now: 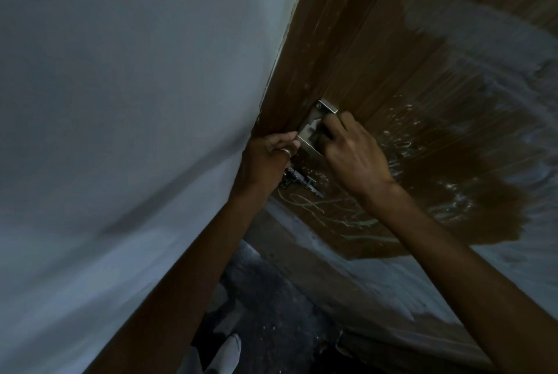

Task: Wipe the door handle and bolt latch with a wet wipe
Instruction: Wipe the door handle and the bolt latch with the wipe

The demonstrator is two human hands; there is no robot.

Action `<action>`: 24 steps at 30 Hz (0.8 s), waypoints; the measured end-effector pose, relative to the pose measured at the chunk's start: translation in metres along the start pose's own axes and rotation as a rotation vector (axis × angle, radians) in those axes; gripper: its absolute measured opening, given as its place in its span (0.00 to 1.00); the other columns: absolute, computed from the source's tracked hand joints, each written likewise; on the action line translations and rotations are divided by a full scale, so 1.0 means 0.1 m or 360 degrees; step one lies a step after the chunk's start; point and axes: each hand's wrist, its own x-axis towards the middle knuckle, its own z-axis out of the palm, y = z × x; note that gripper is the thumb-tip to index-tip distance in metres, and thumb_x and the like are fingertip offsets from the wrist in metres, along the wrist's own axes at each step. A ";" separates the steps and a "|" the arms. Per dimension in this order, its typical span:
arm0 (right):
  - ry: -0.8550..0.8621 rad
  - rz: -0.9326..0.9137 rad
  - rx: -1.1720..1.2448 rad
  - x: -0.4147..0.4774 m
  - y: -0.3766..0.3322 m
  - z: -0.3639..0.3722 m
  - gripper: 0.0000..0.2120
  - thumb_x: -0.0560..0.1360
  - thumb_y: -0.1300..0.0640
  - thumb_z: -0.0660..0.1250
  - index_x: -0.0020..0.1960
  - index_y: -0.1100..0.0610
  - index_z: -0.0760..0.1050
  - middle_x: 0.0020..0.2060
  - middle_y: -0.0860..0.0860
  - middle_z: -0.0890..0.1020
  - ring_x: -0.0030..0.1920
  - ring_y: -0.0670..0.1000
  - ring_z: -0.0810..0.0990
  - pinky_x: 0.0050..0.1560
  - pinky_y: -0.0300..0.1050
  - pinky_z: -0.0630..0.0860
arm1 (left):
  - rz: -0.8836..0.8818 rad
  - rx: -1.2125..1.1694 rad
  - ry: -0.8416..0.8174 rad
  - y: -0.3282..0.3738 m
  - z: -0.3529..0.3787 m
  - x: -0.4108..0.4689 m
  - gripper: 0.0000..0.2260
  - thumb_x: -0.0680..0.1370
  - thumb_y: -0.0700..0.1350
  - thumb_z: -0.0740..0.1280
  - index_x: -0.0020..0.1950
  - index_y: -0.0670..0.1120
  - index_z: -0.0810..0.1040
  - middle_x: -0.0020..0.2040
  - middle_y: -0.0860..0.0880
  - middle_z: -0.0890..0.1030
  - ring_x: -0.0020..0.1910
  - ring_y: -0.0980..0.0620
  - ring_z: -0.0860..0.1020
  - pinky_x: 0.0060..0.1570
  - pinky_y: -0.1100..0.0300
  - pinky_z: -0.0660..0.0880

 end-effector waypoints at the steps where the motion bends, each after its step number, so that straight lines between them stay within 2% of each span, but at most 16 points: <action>1: 0.0058 0.0036 0.0018 0.02 0.01 -0.05 0.08 0.75 0.63 0.69 0.52 0.64 0.82 0.52 0.57 0.76 0.51 0.55 0.70 0.44 0.46 0.76 | 0.0008 0.0014 0.0008 0.00 0.00 0.00 0.12 0.77 0.39 0.71 0.61 0.44 0.82 0.48 0.55 0.83 0.49 0.61 0.81 0.48 0.63 0.79; 4: 0.0188 0.0100 -0.0005 0.17 -0.04 -0.15 0.12 0.77 0.63 0.60 0.53 0.66 0.80 0.51 0.59 0.76 0.50 0.56 0.72 0.45 0.46 0.75 | 0.0026 0.0046 0.0041 -0.01 -0.01 0.00 0.12 0.77 0.39 0.71 0.60 0.45 0.82 0.49 0.54 0.83 0.50 0.59 0.81 0.51 0.58 0.80; 6: 0.0152 0.0089 0.0010 0.23 -0.10 -0.11 0.10 0.76 0.65 0.61 0.50 0.66 0.80 0.51 0.59 0.76 0.50 0.58 0.73 0.45 0.47 0.75 | 0.0050 0.0120 0.0054 -0.03 -0.01 0.01 0.11 0.77 0.40 0.71 0.59 0.47 0.83 0.49 0.57 0.84 0.50 0.59 0.81 0.53 0.55 0.81; 9: -0.0014 0.0074 0.0147 0.19 -0.18 -0.06 0.06 0.73 0.65 0.67 0.46 0.65 0.82 0.51 0.58 0.77 0.50 0.58 0.75 0.42 0.47 0.76 | 0.0218 0.0364 0.0086 -0.04 -0.02 0.00 0.11 0.77 0.42 0.71 0.58 0.51 0.84 0.55 0.54 0.84 0.56 0.54 0.81 0.58 0.53 0.80; 10: -0.0095 0.0099 0.0161 0.15 -0.20 -0.08 0.06 0.73 0.64 0.67 0.47 0.64 0.82 0.52 0.58 0.77 0.50 0.57 0.76 0.41 0.46 0.76 | 0.0316 0.0470 0.0095 -0.04 -0.02 0.00 0.11 0.77 0.42 0.71 0.58 0.50 0.84 0.56 0.52 0.84 0.57 0.54 0.81 0.58 0.57 0.79; 12: -0.0235 0.0199 0.0157 0.07 -0.18 -0.17 0.06 0.76 0.64 0.67 0.50 0.63 0.82 0.57 0.57 0.76 0.54 0.56 0.75 0.44 0.46 0.77 | 0.0477 0.0643 0.0126 -0.01 -0.03 -0.03 0.11 0.78 0.42 0.71 0.60 0.47 0.83 0.57 0.50 0.84 0.56 0.58 0.80 0.55 0.72 0.75; 14: -0.0241 0.0337 0.0182 0.02 -0.13 -0.28 0.08 0.76 0.64 0.69 0.54 0.62 0.81 0.58 0.58 0.76 0.57 0.57 0.74 0.46 0.47 0.78 | 0.0567 0.0708 0.0153 0.01 -0.03 -0.06 0.11 0.78 0.42 0.70 0.60 0.45 0.83 0.56 0.48 0.85 0.54 0.61 0.79 0.52 0.80 0.70; 18: 0.0029 0.0517 0.0453 0.07 -0.10 -0.40 0.11 0.78 0.64 0.65 0.59 0.63 0.80 0.55 0.60 0.78 0.54 0.58 0.77 0.47 0.48 0.77 | 0.0660 0.0828 0.0166 0.02 -0.04 -0.08 0.10 0.79 0.43 0.69 0.60 0.46 0.83 0.55 0.49 0.85 0.52 0.64 0.78 0.49 0.81 0.69; 21: 0.0091 0.0444 0.0625 0.12 -0.31 -0.22 0.11 0.81 0.59 0.62 0.52 0.62 0.82 0.49 0.59 0.80 0.47 0.56 0.79 0.43 0.46 0.78 | 0.0682 0.0956 0.0161 0.03 -0.06 -0.04 0.10 0.79 0.42 0.68 0.58 0.50 0.84 0.54 0.52 0.85 0.51 0.58 0.81 0.49 0.76 0.71; 24: 0.0103 0.0483 0.0663 0.06 -0.50 0.02 0.08 0.81 0.59 0.65 0.52 0.62 0.82 0.49 0.59 0.82 0.50 0.59 0.79 0.43 0.46 0.77 | 0.0654 0.1002 0.0122 0.03 -0.09 -0.01 0.12 0.78 0.40 0.68 0.59 0.50 0.83 0.54 0.52 0.85 0.50 0.62 0.80 0.50 0.76 0.72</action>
